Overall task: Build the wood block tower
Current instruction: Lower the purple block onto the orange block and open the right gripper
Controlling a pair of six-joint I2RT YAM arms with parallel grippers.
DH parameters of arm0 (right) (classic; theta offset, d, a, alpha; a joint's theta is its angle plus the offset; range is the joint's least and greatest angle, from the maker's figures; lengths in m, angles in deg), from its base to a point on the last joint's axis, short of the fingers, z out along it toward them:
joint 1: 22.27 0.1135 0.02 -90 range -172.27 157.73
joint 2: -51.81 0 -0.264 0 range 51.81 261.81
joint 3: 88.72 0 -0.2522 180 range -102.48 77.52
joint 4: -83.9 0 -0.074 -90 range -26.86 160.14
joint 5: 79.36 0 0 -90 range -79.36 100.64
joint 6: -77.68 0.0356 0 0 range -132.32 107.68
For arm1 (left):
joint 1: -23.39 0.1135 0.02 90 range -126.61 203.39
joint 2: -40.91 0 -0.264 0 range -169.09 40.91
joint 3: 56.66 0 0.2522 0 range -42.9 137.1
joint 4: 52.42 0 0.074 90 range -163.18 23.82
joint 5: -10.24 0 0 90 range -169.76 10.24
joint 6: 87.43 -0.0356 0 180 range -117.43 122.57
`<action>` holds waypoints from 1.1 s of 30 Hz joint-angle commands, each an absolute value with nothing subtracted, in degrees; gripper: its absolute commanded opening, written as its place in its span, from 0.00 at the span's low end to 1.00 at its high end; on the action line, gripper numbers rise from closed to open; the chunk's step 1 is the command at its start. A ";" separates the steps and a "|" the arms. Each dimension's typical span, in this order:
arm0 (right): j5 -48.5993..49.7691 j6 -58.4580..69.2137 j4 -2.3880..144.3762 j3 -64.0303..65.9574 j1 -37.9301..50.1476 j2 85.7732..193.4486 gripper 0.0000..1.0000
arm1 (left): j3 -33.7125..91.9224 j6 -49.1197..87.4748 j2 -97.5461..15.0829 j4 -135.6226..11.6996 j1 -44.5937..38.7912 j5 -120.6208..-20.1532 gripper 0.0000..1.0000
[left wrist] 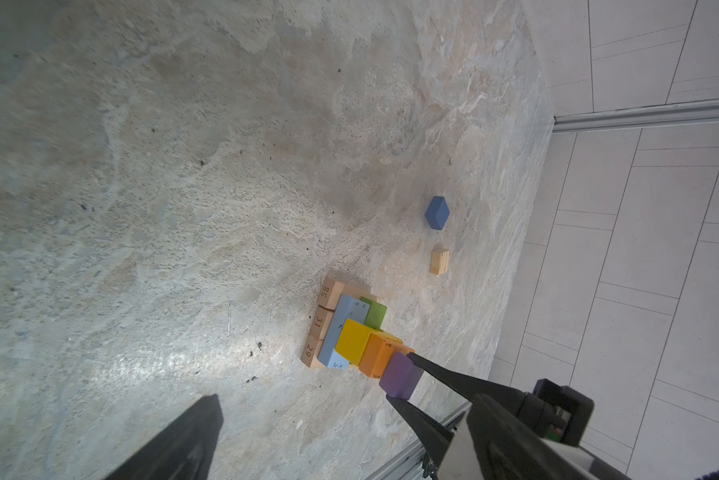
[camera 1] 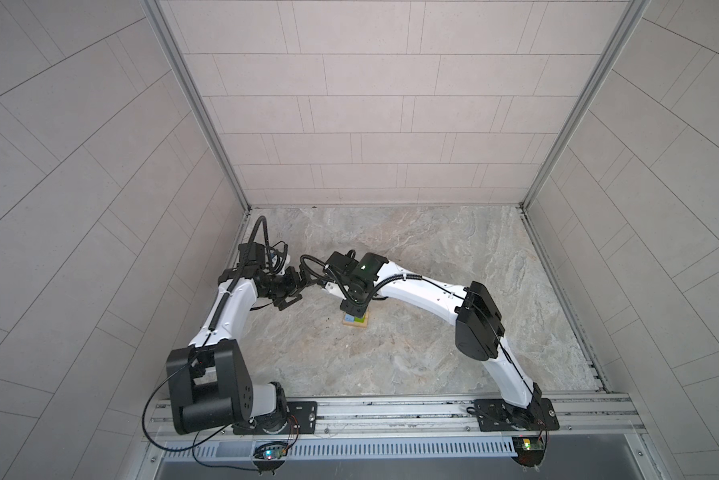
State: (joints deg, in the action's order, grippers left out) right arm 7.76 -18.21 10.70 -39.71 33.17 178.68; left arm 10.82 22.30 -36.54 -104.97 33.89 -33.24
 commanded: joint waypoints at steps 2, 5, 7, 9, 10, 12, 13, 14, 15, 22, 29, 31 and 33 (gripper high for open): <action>8.35 -19.62 8.79 -41.70 33.06 179.15 0.22 | 10.19 22.43 -36.65 -104.76 34.29 -32.58 1.00; 8.48 -19.77 8.54 -42.06 33.05 179.16 0.22 | 10.21 22.48 -36.78 -104.81 34.41 -32.65 1.00; 8.40 -19.88 8.27 -42.28 32.93 179.41 0.22 | 10.20 22.45 -36.74 -104.90 34.42 -32.65 1.00; 8.44 -19.88 8.20 -42.28 32.98 179.56 0.22 | 10.24 22.35 -36.73 -104.93 34.44 -32.65 1.00; 8.37 -19.94 8.08 -42.28 32.89 179.72 0.23 | 10.19 22.34 -36.76 -104.94 34.46 -32.65 1.00; 8.44 -19.89 8.01 -42.28 32.86 179.86 0.23 | 10.20 22.35 -36.76 -104.94 34.51 -32.65 1.00; 8.40 -19.90 8.01 -42.19 32.83 179.91 0.23 | 10.21 22.37 -36.78 -104.94 34.48 -32.57 1.00; 8.35 -19.95 7.90 -42.19 32.75 179.95 0.23 | 10.20 22.35 -36.78 -104.86 34.53 -32.64 1.00; 8.35 -19.91 7.91 -42.19 32.70 179.93 0.23 | 10.24 22.35 -36.83 -104.93 34.47 -32.60 1.00; 8.09 -19.99 7.74 -42.19 32.44 180.21 0.23 | 10.23 22.35 -36.79 -104.94 34.58 -32.56 1.00; 7.40 -19.95 7.74 -42.28 32.35 180.39 0.24 | 10.19 22.30 -36.82 -104.79 34.68 -32.43 1.00; 7.30 -19.96 7.70 -42.28 32.31 180.39 0.24 | 10.19 22.37 -36.88 -104.84 34.63 -32.47 1.00; 7.23 -19.94 7.59 -42.28 32.31 180.39 0.24 | 10.20 22.38 -36.89 -104.77 34.65 -32.39 1.00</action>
